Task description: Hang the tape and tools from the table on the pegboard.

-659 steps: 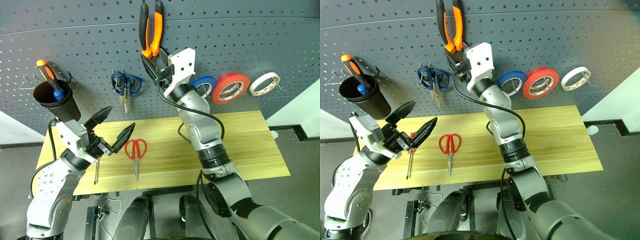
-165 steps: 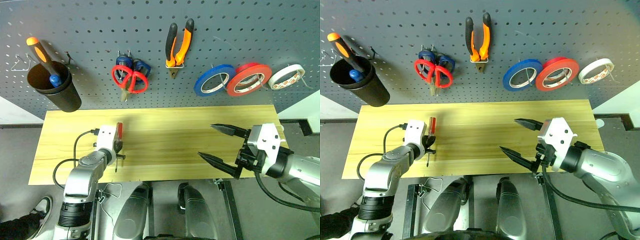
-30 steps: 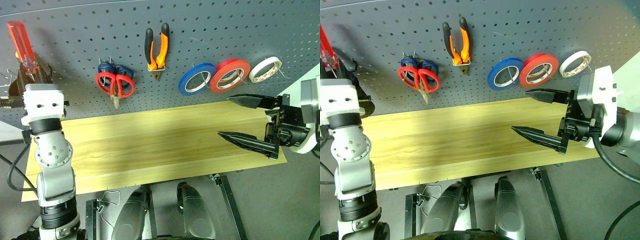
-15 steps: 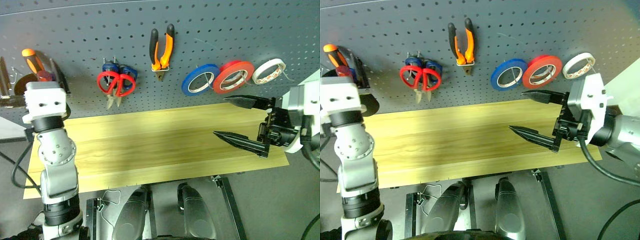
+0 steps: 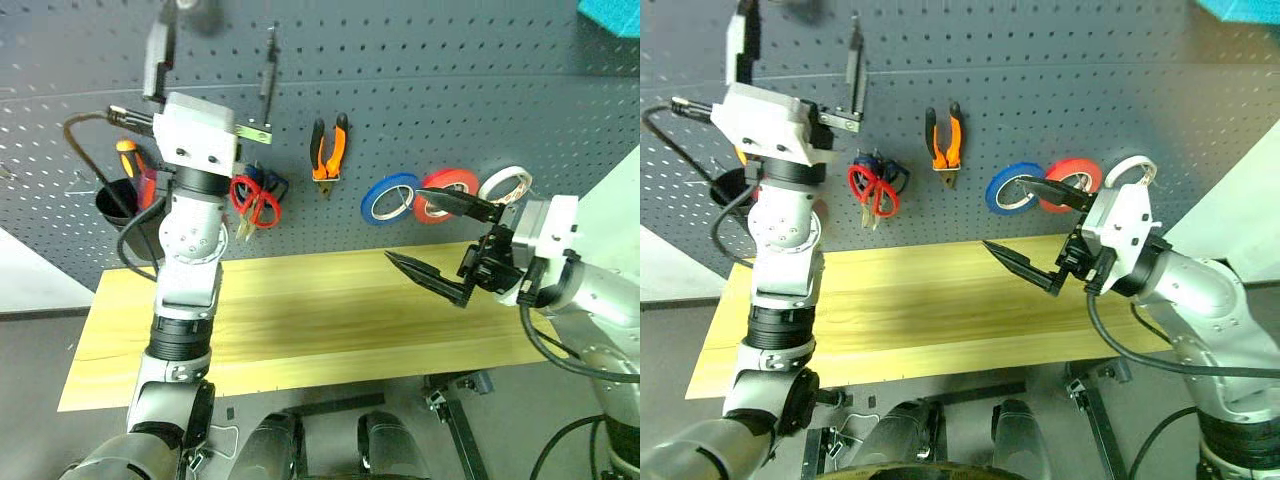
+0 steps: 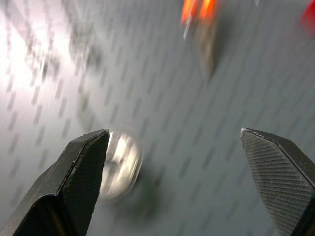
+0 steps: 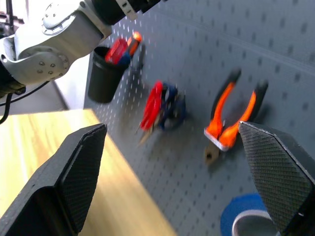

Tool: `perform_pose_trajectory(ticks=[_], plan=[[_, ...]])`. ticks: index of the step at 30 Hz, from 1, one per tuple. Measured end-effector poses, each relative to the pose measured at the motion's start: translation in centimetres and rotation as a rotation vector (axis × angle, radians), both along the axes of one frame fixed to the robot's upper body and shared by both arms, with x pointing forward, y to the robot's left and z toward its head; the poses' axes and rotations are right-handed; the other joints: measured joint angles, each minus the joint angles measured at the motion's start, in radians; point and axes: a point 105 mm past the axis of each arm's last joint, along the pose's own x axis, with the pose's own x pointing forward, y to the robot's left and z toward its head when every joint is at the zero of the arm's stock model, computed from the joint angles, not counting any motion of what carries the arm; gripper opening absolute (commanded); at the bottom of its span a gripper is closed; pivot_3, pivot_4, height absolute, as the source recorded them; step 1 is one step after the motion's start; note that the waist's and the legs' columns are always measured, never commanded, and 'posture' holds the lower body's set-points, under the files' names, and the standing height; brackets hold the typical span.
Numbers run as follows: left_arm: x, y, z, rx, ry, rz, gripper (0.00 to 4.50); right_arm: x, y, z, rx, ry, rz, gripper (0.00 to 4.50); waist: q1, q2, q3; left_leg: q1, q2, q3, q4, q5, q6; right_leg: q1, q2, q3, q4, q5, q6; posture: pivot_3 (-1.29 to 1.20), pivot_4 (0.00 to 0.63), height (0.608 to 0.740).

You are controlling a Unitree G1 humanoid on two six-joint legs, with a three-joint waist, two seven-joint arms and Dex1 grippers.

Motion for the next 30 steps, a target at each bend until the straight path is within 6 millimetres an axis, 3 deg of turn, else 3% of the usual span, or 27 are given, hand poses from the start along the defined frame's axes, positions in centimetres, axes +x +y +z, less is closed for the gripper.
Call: perform_pose_trajectory(ticks=[4, 8, 13, 16, 19, 20, 24, 26, 30], plan=[[0.5, -3.0, -1.5, 0.112, 0.055, -0.154, 4.46, 1.0, 0.3, -1.1, 0.071, -0.030, -0.082, 4.50, 0.007, 0.007, -0.014, 0.024, 0.002, 0.000, -0.001, -0.003, 0.007, 0.026, 0.002, 0.001, -0.007, 0.002, 0.001, -0.10, 0.000, 0.725], [2.6, -4.0, -5.3, 0.188, 0.213, -0.211, 4.46, 1.3, 0.6, -2.3, 0.107, -0.042, -0.158, 4.50, -0.001, 0.017, -0.030, 0.025, 0.006, -0.001, -0.002, -0.003, 0.008, 0.028, 0.007, 0.002, -0.014, 0.007, 0.001, -0.14, 0.000, 0.725], [4.7, -4.4, -11.7, 0.237, 0.498, -0.287, 4.46, 1.4, -0.2, -5.2, 0.139, 0.011, -0.324, 4.50, -0.015, 0.019, -0.042, 0.022, 0.006, 0.001, -0.005, 0.000, 0.003, 0.021, 0.008, 0.006, -0.012, 0.008, 0.000, -0.15, 0.000, 0.725], [3.9, -5.1, -18.5, 0.362, 0.726, -0.422, 4.46, -0.1, -0.5, -10.1, 0.135, 0.177, -0.441, 4.50, -0.016, 0.025, -0.065, 0.025, 0.007, 0.009, -0.014, 0.000, 0.003, 0.017, 0.009, 0.015, -0.014, 0.007, 0.000, -0.12, 0.000, 0.725], [1.4, -4.1, -25.0, 0.452, 0.934, -0.502, 4.46, -2.5, -0.5, -14.8, 0.137, 0.366, -0.522, 4.50, -0.026, 0.028, -0.067, 0.024, 0.009, 0.015, -0.015, 0.000, 0.003, 0.011, 0.011, 0.024, -0.011, 0.007, 0.000, -0.10, 0.000, 0.725], [1.1, -3.6, -26.2, 0.484, 0.975, -0.498, 4.46, -2.9, -0.3, -15.5, 0.140, 0.389, -0.529, 4.50, -0.029, 0.028, -0.067, 0.024, 0.009, 0.015, -0.015, -0.002, 0.007, 0.010, 0.012, 0.024, -0.010, 0.007, -0.001, -0.09, 0.000, 0.725], [0.2, -1.5, -27.8, 0.518, 1.040, -0.477, 4.46, -2.8, -0.1, -15.8, 0.247, 0.394, -0.572, 4.50, -0.030, 0.029, -0.071, 0.034, 0.016, 0.014, -0.015, -0.002, 0.005, 0.021, 0.018, 0.024, -0.012, 0.010, -0.006, -0.05, 0.000, 0.725], [-0.1, -0.9, -28.6, 0.496, 1.072, -0.469, 4.46, -2.4, -0.3, -17.3, 0.253, 0.432, -0.594, 4.50, -0.028, 0.029, -0.072, 0.044, 0.018, 0.013, -0.016, -0.004, 0.002, 0.033, 0.019, 0.023, -0.015, 0.005, -0.007, -0.04, 0.000, 0.725], [-1.4, 1.0, -31.5, 0.448, 1.189, -0.428, 4.46, -2.7, 0.0, -21.1, 0.220, 0.545, -0.623, 4.50, -0.014, 0.032, -0.077, 0.042, 0.018, 0.013, -0.018, -0.004, 0.002, 0.025, 0.018, 0.024, -0.015, 0.005, -0.009, -0.01, 0.000, 0.725]])
